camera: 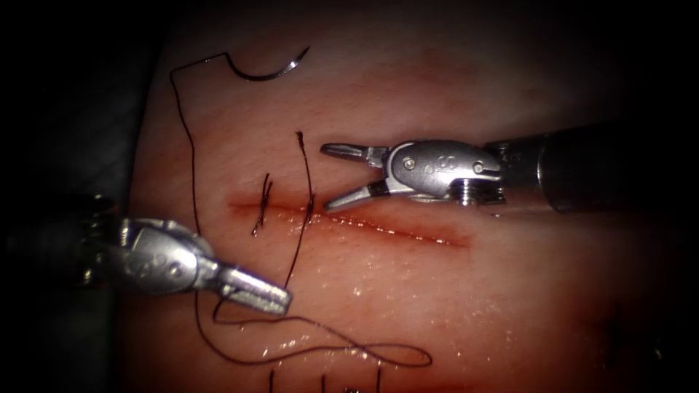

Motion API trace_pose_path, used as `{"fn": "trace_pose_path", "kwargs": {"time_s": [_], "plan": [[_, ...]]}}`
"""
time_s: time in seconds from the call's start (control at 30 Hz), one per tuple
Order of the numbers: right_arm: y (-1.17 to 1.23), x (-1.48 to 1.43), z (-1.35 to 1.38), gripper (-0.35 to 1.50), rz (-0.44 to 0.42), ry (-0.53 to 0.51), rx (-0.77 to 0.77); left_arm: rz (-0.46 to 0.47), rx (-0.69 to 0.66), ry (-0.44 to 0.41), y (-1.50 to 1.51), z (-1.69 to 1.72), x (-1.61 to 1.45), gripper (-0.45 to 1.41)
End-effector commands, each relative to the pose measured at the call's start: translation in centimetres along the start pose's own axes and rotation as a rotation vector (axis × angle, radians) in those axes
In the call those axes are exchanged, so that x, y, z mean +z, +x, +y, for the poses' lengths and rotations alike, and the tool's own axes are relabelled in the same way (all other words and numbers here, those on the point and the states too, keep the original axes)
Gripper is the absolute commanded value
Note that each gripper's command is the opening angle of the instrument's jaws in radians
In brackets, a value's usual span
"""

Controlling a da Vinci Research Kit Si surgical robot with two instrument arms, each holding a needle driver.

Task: Wound Closure
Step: Wrap the suture a single time around the right tool, counter-clockwise.

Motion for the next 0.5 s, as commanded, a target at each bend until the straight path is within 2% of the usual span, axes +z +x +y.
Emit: {"fn": "trace_pose_path", "kwargs": {"time_s": [0.03,0.27,0.33,0.37,0.4,0.43,0.5], "plan": [[-0.07,0.15,-0.07,1.22,0.005,0.002,-0.005,0.011,0.005,0.028,-0.05,-0.09,0.01,-0.45],[-0.23,0.33,-0.19,1.15,0.015,0.017,0.028,0.042,0.028,0.121,-0.06,-0.48,-0.14,-0.45],[-0.29,0.37,-0.23,1.03,0.032,0.033,0.061,0.054,0.035,0.129,-0.08,-0.56,-0.14,-0.45],[-0.31,0.39,-0.26,0.93,0.037,0.042,0.068,0.065,0.033,0.127,-0.10,-0.60,-0.13,-0.45],[-0.32,0.41,-0.28,0.68,0.041,0.051,0.076,0.072,0.032,0.126,-0.11,-0.63,-0.12,-0.45],[-0.34,0.43,-0.30,0.34,0.048,0.061,0.078,0.080,0.032,0.125,-0.13,-0.67,-0.10,-0.45],[-0.36,0.48,-0.32,-0.15,0.059,0.078,0.097,0.085,0.038,0.129,-0.18,-0.73,-0.05,-0.45]]}}
